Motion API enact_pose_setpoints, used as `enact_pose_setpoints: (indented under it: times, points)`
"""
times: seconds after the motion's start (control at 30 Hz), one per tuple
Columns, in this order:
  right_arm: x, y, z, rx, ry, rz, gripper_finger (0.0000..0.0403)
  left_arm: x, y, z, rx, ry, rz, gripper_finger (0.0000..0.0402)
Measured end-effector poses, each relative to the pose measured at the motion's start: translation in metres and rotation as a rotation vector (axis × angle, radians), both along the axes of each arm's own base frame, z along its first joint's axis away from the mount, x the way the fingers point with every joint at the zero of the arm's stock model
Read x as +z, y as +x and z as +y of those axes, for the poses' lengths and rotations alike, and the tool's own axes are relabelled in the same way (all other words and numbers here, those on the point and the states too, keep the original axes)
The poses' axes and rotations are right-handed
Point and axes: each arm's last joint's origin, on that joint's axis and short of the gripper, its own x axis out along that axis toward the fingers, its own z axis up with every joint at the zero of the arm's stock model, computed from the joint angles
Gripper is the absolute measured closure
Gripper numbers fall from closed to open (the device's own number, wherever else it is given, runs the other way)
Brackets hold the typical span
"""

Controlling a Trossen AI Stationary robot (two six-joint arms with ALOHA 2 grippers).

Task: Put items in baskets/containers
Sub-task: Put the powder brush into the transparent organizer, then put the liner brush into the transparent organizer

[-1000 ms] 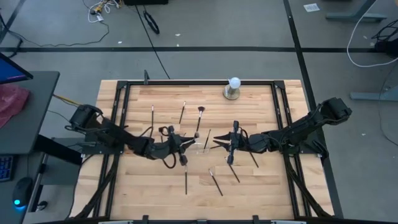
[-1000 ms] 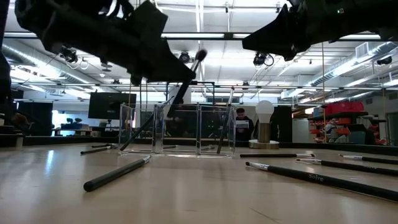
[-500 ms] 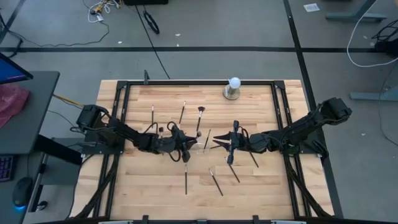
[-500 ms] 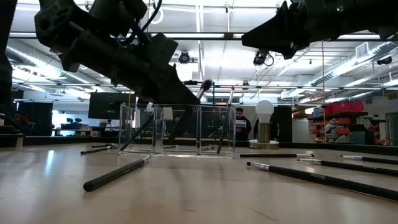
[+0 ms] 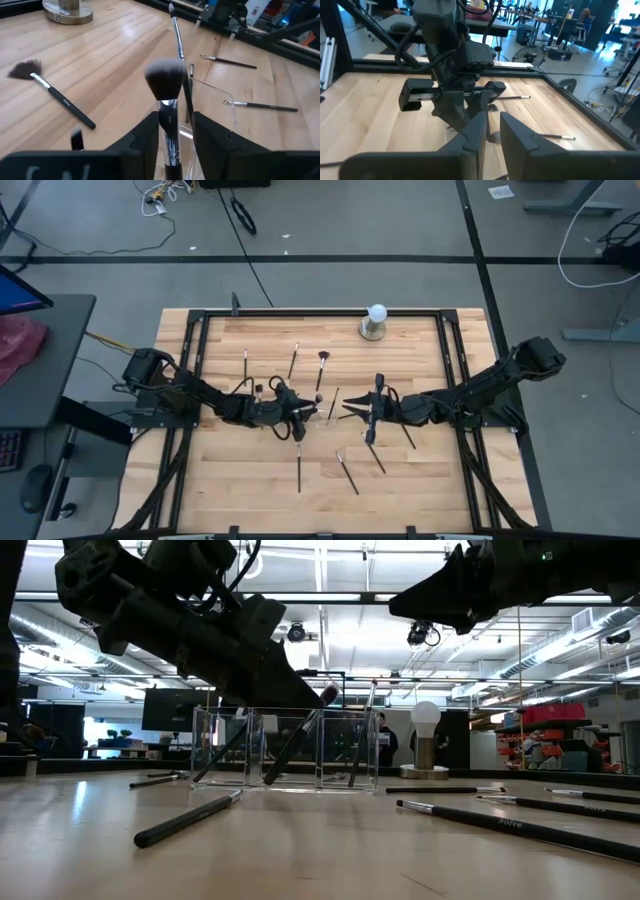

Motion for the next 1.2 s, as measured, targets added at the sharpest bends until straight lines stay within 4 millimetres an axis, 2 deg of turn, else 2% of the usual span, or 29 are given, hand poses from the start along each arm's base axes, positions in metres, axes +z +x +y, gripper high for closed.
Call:
enact_pose_setpoints:
  times: [0.13,0.33,0.5,0.63,0.87,1.0,1.2]
  points:
    - [0.003,-0.002,0.001,0.007,-0.035,-0.002,0.0344,0.008,-0.001,-0.001,-0.050,-0.025,-0.015,0.0259]
    - [0.013,-0.010,0.000,0.010,-0.008,-0.002,0.0344,0.043,-0.009,-0.004,-0.170,-0.053,-0.102,0.0249]
    - [0.014,-0.030,0.001,0.015,0.078,0.118,0.0344,0.073,-0.021,-0.010,-0.277,-0.014,-0.180,0.0255]
    - [0.009,-0.050,-0.001,-0.013,0.212,0.263,0.0344,0.086,-0.030,-0.013,-0.334,0.111,-0.174,0.0261]
    - [-0.016,-0.088,-0.011,-0.178,0.528,0.655,0.0342,0.084,-0.033,-0.009,-0.270,0.233,-0.097,0.0264]
    - [-0.027,-0.104,-0.012,-0.276,0.678,0.877,0.0320,0.077,-0.034,-0.006,-0.225,0.251,-0.027,0.0264]
    - [-0.039,-0.111,0.001,-0.288,0.610,0.993,0.0267,0.074,-0.035,-0.005,-0.211,0.260,0.010,0.0264]
